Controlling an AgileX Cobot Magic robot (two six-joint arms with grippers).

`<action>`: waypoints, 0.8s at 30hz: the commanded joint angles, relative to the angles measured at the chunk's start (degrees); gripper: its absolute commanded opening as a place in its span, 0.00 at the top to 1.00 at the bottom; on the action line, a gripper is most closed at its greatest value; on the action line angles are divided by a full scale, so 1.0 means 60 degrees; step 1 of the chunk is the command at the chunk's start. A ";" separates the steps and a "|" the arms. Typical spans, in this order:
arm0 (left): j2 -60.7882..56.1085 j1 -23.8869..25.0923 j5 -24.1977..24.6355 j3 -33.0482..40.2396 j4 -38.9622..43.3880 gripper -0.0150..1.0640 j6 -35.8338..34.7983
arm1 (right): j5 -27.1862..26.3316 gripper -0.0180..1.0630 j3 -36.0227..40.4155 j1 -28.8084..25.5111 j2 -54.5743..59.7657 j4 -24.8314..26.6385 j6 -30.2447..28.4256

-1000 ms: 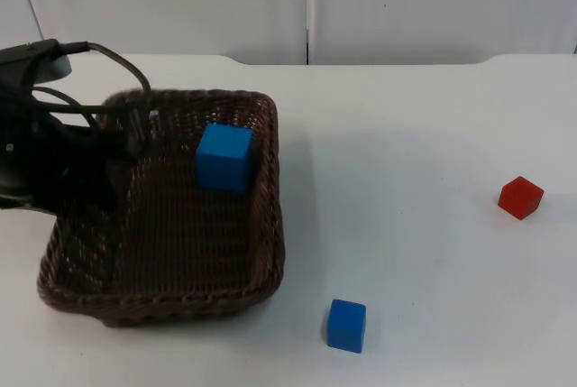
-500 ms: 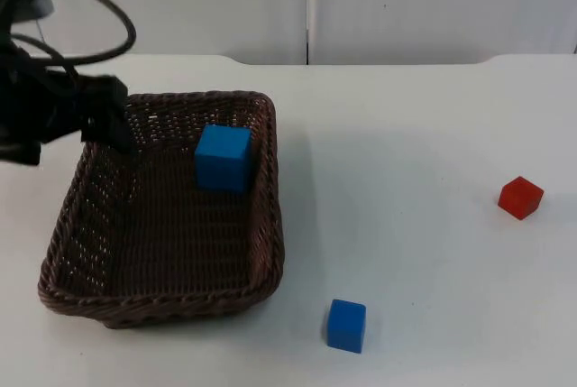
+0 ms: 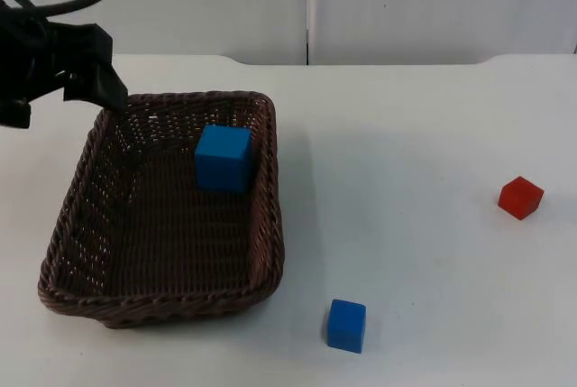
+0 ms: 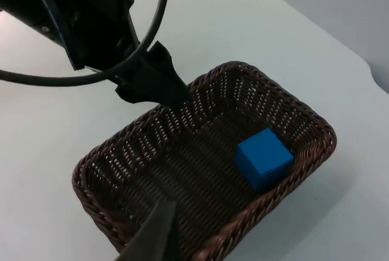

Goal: Pick up the basket with the left hand and place the largest block into the basket with the right hand.

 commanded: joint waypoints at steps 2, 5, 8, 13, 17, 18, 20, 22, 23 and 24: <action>-0.0190 0.0025 0.0240 -0.0017 0.0064 0.20 0.0003 | -0.0152 0.01 0.0007 0.0046 -0.0076 0.0014 -0.0019; -0.0314 0.0025 0.0334 -0.0004 0.0064 0.20 0.0003 | -0.0152 0.01 0.0007 0.0046 -0.0076 0.0014 -0.0019; -0.0587 0.0025 0.0470 0.0059 0.0064 0.20 0.0003 | -0.0152 0.01 0.0007 0.0046 -0.0076 0.0014 -0.0019; -0.1072 0.0025 0.0788 0.0059 0.0081 0.20 0.0003 | -0.0086 0.01 0.0024 0.0046 -0.0200 0.0101 0.0059; -0.1618 0.0025 0.1023 0.0059 0.0081 0.20 0.0003 | -0.0169 0.01 0.0289 0.0046 -0.0444 0.0101 0.0059; -0.1776 0.0025 0.1070 0.0059 0.0081 0.20 0.0003 | -0.0223 0.01 0.0399 0.0046 -0.0532 0.0101 0.0059; -0.2195 0.0025 0.1168 0.0059 0.0081 0.20 0.0003 | -0.0338 0.01 0.0638 0.0046 -0.0682 0.0124 0.0059; -0.2351 0.0025 0.1211 0.0059 0.0081 0.20 0.0003 | -0.0419 0.01 0.0776 0.0046 -0.0804 0.0124 0.0059; -0.2510 0.0025 0.1322 0.0059 0.0081 0.20 0.0003 | -0.0503 0.01 0.0929 0.0046 -0.0912 0.0124 0.0059; -0.2712 0.0025 0.1405 0.0059 0.0081 0.20 0.0019 | -0.0579 0.01 0.1090 0.0046 -0.1024 0.0124 0.0059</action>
